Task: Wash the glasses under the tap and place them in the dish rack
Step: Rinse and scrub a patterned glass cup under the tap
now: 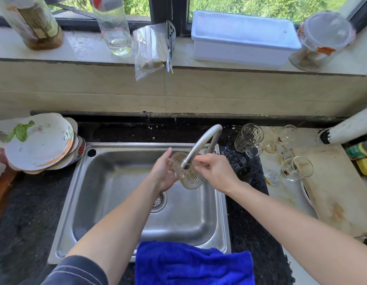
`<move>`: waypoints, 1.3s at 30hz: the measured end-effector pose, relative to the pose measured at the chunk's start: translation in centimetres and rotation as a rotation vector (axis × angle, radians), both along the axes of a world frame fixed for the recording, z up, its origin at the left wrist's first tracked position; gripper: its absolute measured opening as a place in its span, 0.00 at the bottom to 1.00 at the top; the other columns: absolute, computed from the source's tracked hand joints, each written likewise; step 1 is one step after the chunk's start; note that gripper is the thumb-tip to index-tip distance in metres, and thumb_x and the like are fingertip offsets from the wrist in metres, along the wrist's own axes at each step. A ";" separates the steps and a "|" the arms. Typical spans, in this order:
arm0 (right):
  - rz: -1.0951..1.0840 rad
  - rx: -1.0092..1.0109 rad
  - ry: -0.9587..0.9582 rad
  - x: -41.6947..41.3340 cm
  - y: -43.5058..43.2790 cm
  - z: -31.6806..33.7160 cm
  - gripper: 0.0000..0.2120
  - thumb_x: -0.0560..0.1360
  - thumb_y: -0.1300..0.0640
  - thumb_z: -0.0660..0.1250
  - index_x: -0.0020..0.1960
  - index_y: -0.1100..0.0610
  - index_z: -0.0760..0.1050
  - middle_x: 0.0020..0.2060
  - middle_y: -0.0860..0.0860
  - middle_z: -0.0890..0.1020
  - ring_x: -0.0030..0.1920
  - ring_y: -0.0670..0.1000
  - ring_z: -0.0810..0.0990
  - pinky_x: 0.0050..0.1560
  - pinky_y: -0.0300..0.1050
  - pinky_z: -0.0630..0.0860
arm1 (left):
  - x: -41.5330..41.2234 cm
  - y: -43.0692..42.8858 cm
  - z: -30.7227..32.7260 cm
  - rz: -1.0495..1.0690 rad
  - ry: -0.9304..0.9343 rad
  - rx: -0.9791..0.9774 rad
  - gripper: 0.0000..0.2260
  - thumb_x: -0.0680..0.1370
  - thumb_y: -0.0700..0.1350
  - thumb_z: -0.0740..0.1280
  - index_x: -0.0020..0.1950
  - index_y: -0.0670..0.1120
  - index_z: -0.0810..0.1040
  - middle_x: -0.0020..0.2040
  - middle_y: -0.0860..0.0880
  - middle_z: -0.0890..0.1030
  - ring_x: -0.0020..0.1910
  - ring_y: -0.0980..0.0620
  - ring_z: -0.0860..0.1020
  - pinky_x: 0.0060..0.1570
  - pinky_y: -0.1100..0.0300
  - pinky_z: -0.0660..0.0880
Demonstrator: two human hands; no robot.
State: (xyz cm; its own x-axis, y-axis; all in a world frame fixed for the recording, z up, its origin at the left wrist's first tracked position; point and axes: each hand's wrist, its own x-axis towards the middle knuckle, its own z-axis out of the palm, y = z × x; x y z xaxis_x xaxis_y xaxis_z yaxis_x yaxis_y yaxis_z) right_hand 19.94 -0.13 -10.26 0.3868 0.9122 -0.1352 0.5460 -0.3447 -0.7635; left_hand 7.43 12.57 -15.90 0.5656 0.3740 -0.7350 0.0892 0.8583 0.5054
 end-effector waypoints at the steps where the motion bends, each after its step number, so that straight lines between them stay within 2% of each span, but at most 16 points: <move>1: 0.007 0.017 -0.018 -0.2 -0.1 -0.3 0.18 0.74 0.62 0.68 0.54 0.41 0.81 0.35 0.46 0.81 0.39 0.42 0.77 0.45 0.38 0.70 | -0.2 0.4 0.5 -0.048 0.011 0.058 0.17 0.79 0.53 0.63 0.55 0.40 0.78 0.44 0.42 0.81 0.37 0.47 0.79 0.40 0.57 0.76; 2: -0.007 0.025 -0.032 -0.4 -0.1 -0.4 0.16 0.73 0.63 0.69 0.56 0.45 0.82 0.33 0.43 0.79 0.37 0.40 0.75 0.43 0.33 0.67 | -0.3 0.7 0.8 -0.073 0.023 0.119 0.14 0.77 0.49 0.66 0.55 0.39 0.78 0.42 0.42 0.80 0.34 0.49 0.79 0.35 0.60 0.75; 4: -0.072 0.025 -0.016 -0.6 0.1 -1.1 0.14 0.75 0.62 0.69 0.59 0.52 0.81 0.37 0.40 0.81 0.37 0.37 0.73 0.41 0.27 0.65 | -0.8 1.2 1.7 -0.039 0.071 0.224 0.15 0.73 0.42 0.72 0.56 0.39 0.75 0.45 0.41 0.80 0.34 0.48 0.79 0.34 0.59 0.76; 7: -0.179 -0.062 0.056 -0.9 0.7 -2.9 0.12 0.77 0.53 0.68 0.59 0.54 0.81 0.44 0.45 0.83 0.40 0.40 0.74 0.43 0.35 0.68 | -1.6 1.8 2.9 0.046 0.173 0.403 0.17 0.68 0.38 0.76 0.52 0.42 0.73 0.47 0.43 0.80 0.37 0.48 0.80 0.38 0.55 0.78; 12: -0.297 -0.142 0.508 -2.0 1.6 -3.4 0.09 0.79 0.61 0.63 0.48 0.51 0.80 0.33 0.46 0.78 0.33 0.46 0.74 0.39 0.48 0.76 | -2.7 1.7 5.0 -0.040 0.305 0.733 0.25 0.66 0.44 0.79 0.60 0.48 0.75 0.46 0.47 0.79 0.44 0.52 0.79 0.42 0.62 0.75; 15: -0.329 -0.218 0.730 -2.4 2.0 -3.8 0.09 0.79 0.61 0.63 0.55 0.55 0.80 0.43 0.51 0.82 0.37 0.49 0.77 0.38 0.47 0.77 | -3.8 1.5 5.1 -0.101 0.399 0.884 0.29 0.63 0.52 0.80 0.61 0.50 0.77 0.51 0.48 0.79 0.52 0.53 0.77 0.52 0.58 0.76; 18: -0.415 -0.289 0.981 -2.5 2.3 -3.3 0.10 0.79 0.59 0.62 0.58 0.57 0.78 0.45 0.52 0.83 0.42 0.55 0.81 0.40 0.46 0.79 | -4.8 1.2 5.1 -0.163 0.409 1.028 0.27 0.62 0.53 0.80 0.58 0.50 0.78 0.52 0.45 0.79 0.49 0.52 0.77 0.52 0.55 0.77; 21: -0.435 -0.360 1.224 -2.3 2.2 -3.2 0.15 0.82 0.50 0.57 0.59 0.55 0.78 0.54 0.57 0.82 0.54 0.64 0.81 0.51 0.53 0.80 | -5.4 0.8 4.9 -0.147 0.349 1.028 0.25 0.64 0.49 0.80 0.57 0.49 0.77 0.52 0.45 0.78 0.50 0.49 0.77 0.53 0.55 0.76; 23: -0.387 -0.364 1.289 -2.3 2.1 -3.1 0.17 0.80 0.46 0.61 0.61 0.54 0.77 0.57 0.60 0.81 0.55 0.63 0.81 0.50 0.51 0.79 | -5.7 0.7 4.2 -0.053 0.321 0.855 0.22 0.66 0.46 0.79 0.57 0.48 0.77 0.52 0.43 0.78 0.49 0.48 0.78 0.51 0.54 0.78; 25: -0.382 -0.344 1.212 -2.5 2.2 -2.8 0.13 0.78 0.53 0.66 0.61 0.56 0.76 0.56 0.61 0.81 0.48 0.60 0.83 0.40 0.45 0.80 | -5.9 0.6 3.7 -0.002 0.249 0.585 0.20 0.71 0.43 0.75 0.60 0.42 0.76 0.55 0.40 0.77 0.48 0.48 0.79 0.45 0.54 0.78; 27: -0.409 -0.290 1.005 -2.6 2.2 -2.6 0.07 0.77 0.64 0.66 0.55 0.60 0.75 0.47 0.61 0.81 0.37 0.57 0.84 0.30 0.41 0.78 | -6.2 0.6 2.7 -0.018 0.159 0.330 0.19 0.75 0.43 0.70 0.63 0.37 0.74 0.57 0.37 0.78 0.49 0.46 0.79 0.42 0.53 0.80; 29: -0.404 -0.220 0.764 -2.2 2.4 -2.4 0.04 0.75 0.69 0.65 0.49 0.63 0.75 0.38 0.60 0.79 0.31 0.54 0.83 0.27 0.41 0.78 | -6.4 0.5 1.9 -0.067 0.148 0.162 0.17 0.78 0.47 0.66 0.62 0.39 0.75 0.53 0.39 0.80 0.46 0.43 0.81 0.43 0.50 0.80; 32: -0.208 -0.160 0.270 -1.8 3.0 -1.8 0.05 0.75 0.63 0.66 0.47 0.64 0.79 0.36 0.58 0.82 0.33 0.54 0.81 0.37 0.54 0.81 | -5.7 0.8 1.2 -0.154 0.249 0.051 0.15 0.80 0.55 0.60 0.56 0.44 0.75 0.46 0.41 0.79 0.40 0.43 0.79 0.39 0.53 0.77; 34: -0.052 -0.136 -0.040 -2.0 3.1 -1.0 0.07 0.75 0.60 0.66 0.49 0.58 0.83 0.42 0.53 0.85 0.38 0.51 0.80 0.46 0.52 0.80 | -4.6 1.2 0.9 -0.238 0.315 0.068 0.16 0.79 0.58 0.60 0.50 0.44 0.73 0.45 0.41 0.78 0.39 0.43 0.78 0.40 0.53 0.75; 37: 0.017 -0.051 -0.156 -2.5 2.6 0.1 0.11 0.76 0.61 0.65 0.53 0.53 0.83 0.50 0.50 0.85 0.49 0.51 0.81 0.56 0.49 0.76 | -2.7 1.8 0.3 -0.246 0.323 0.071 0.16 0.77 0.58 0.63 0.47 0.44 0.71 0.43 0.43 0.75 0.38 0.44 0.76 0.42 0.51 0.77; 39: 0.032 -0.002 -0.175 -2.5 2.3 0.1 0.10 0.76 0.61 0.65 0.52 0.54 0.84 0.51 0.51 0.85 0.51 0.53 0.81 0.56 0.50 0.76 | -1.8 1.9 0.0 -0.214 0.311 0.056 0.16 0.78 0.56 0.65 0.47 0.42 0.72 0.42 0.42 0.76 0.41 0.43 0.77 0.47 0.46 0.79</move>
State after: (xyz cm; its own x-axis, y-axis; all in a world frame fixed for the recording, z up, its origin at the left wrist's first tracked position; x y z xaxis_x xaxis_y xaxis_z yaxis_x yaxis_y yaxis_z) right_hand 17.46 2.17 -10.13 0.3751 0.9243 -0.0706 0.6813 -0.3265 -0.6551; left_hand 5.60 14.48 -15.93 0.3881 0.3162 -0.8657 0.4204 0.7751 0.4716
